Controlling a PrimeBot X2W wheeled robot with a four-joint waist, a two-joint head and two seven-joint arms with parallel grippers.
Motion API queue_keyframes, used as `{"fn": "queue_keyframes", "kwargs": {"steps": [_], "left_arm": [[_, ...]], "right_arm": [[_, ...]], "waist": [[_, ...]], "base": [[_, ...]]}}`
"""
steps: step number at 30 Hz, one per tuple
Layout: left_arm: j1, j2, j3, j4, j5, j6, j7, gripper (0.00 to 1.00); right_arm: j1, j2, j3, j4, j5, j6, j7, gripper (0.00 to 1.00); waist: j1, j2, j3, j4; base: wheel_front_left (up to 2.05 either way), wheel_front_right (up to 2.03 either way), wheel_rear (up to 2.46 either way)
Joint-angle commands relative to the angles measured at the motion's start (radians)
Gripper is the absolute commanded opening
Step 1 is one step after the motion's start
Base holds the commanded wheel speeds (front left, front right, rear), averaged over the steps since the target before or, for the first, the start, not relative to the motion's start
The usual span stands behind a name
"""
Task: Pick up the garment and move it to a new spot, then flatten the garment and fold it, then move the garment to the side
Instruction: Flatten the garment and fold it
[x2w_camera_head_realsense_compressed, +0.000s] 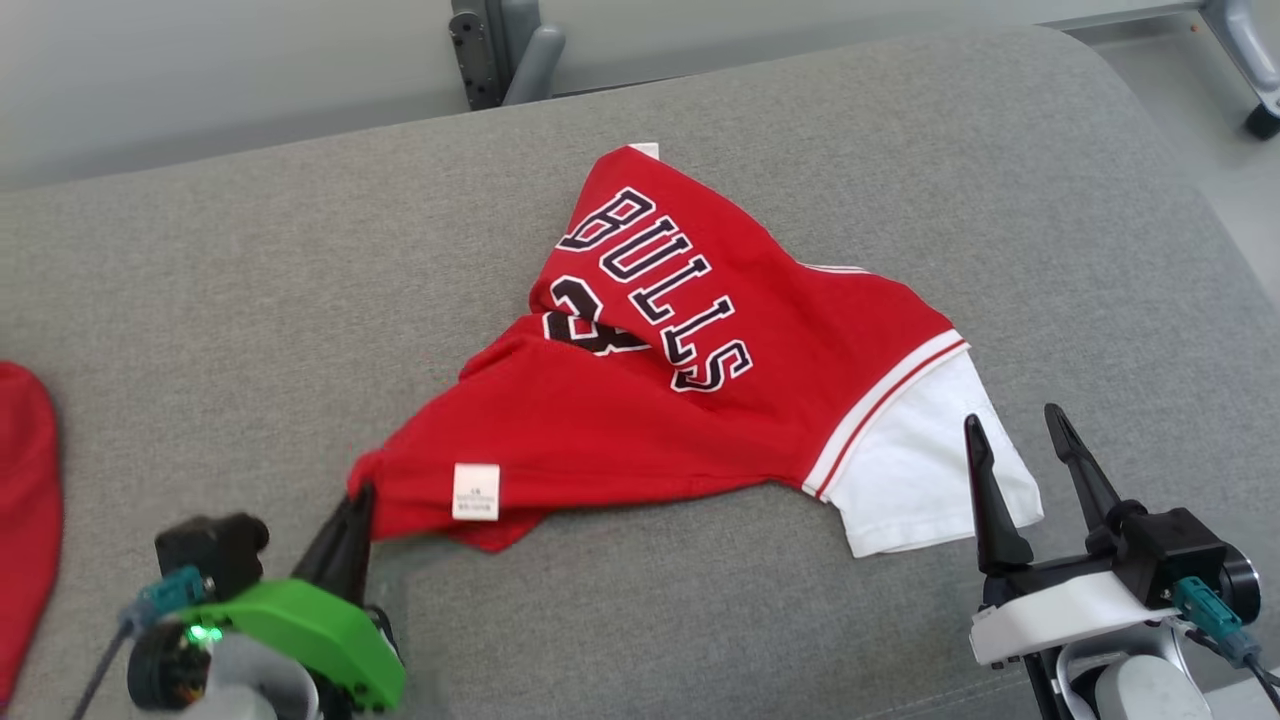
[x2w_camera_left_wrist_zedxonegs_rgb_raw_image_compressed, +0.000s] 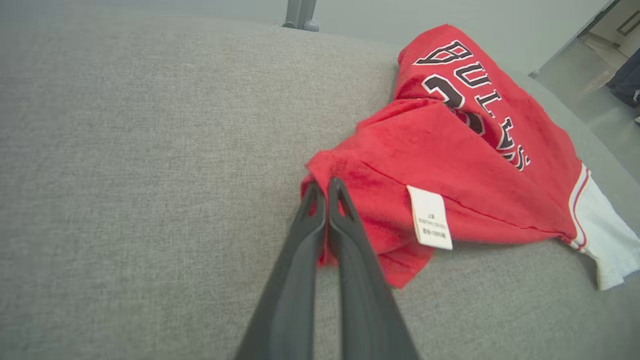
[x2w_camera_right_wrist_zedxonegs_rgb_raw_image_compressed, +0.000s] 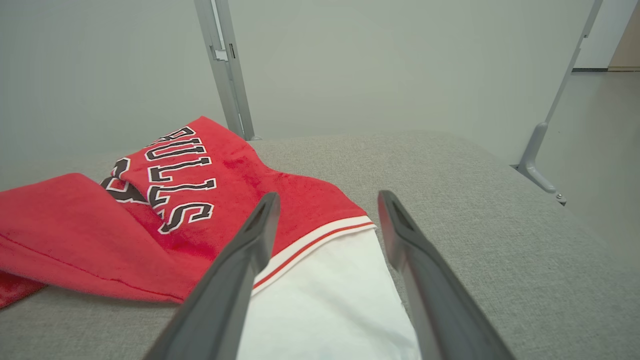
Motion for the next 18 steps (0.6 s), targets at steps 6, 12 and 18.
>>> {"fn": "queue_keyframes", "kwargs": {"steps": [6, 12, 18], "left_arm": [[0.208, -0.063, 0.018, -0.014, -0.019, -0.015, -0.024, 0.0], [0.277, -0.161, 0.048, 0.1, 0.007, -0.095, -0.024, 1.0], [0.277, -0.19, 0.073, 0.151, 0.034, -0.141, -0.024, 1.0]], "right_arm": [[0.039, -0.002, -0.004, 0.009, -0.021, -0.001, 0.002, 1.0], [0.042, -0.01, -0.001, 0.019, -0.034, -0.001, 0.002, 1.0], [0.041, -0.016, 0.005, 0.02, -0.036, -0.001, 0.002, 1.0]], "waist": [[0.0, 0.0, -0.039, 0.078], [0.0, 0.0, -0.056, 0.124], [0.0, 0.0, -0.062, 0.139]], "base": [[0.0, 0.0, 0.0], [0.0, 0.0, 0.0], [0.0, 0.0, 0.0]]}}
